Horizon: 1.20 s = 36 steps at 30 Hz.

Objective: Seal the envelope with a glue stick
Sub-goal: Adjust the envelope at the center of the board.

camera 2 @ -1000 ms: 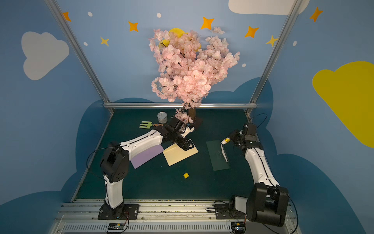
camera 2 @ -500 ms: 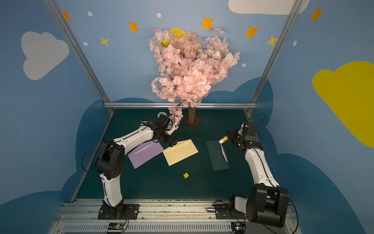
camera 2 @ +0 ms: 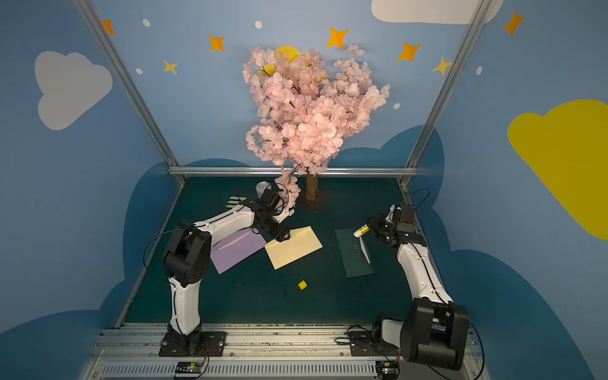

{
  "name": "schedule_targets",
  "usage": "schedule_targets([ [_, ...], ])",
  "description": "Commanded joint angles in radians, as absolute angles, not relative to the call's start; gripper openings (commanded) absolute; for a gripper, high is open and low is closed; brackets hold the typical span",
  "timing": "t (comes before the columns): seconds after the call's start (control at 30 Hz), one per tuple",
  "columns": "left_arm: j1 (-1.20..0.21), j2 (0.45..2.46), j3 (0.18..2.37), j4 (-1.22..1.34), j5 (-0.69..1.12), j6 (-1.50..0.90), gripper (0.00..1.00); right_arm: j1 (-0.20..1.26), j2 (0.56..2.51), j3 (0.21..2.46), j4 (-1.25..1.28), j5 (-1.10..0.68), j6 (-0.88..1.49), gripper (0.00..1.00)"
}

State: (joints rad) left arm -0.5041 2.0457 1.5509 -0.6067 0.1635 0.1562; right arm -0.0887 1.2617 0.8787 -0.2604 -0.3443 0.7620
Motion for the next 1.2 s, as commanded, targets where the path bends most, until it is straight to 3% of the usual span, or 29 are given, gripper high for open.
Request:
schedule_targets([
  [0.0, -0.499, 2.074, 1.586, -0.609, 0.169, 0.167, 0.61, -0.09, 1.239, 0.869, -0.236, -0.362, 0.767, 0.0],
  [0.43, -0.483, 2.1, 1.614, -0.665, 0.132, 0.183, 0.06, -0.116, 1.242, 0.85, -0.224, -0.383, 0.781, 0.0],
  [0.6, -0.468, 2.076, 1.59, -0.662, 0.126, 0.163, 0.03, -0.116, 1.252, 0.842, -0.21, -0.394, 0.792, 0.0],
  [0.63, -0.469, 2.075, 1.586, -0.661, 0.134, 0.168, 0.04, -0.115, 1.253, 0.842, -0.207, -0.397, 0.793, 0.0],
  [0.7, -0.468, 2.083, 1.587, -0.664, 0.144, 0.179, 0.18, -0.116, 1.253, 0.841, -0.208, -0.398, 0.79, 0.0],
  [0.77, -0.467, 2.09, 1.599, -0.688, 0.156, 0.186, 0.47, -0.117, 1.249, 0.846, -0.219, -0.398, 0.782, 0.0],
  [0.87, -0.466, 2.069, 1.608, -0.71, 0.175, 0.189, 0.72, -0.116, 1.235, 0.859, -0.248, -0.392, 0.766, 0.0],
  [1.0, -0.466, 1.993, 1.654, -0.742, 0.251, 0.162, 0.83, -0.121, 1.193, 0.872, -0.319, -0.333, 0.763, 0.0],
  [1.17, -0.502, 1.93, 1.696, -0.697, 0.406, 0.109, 0.84, -0.19, 1.104, 0.816, -0.31, -0.23, 0.83, 0.0],
])
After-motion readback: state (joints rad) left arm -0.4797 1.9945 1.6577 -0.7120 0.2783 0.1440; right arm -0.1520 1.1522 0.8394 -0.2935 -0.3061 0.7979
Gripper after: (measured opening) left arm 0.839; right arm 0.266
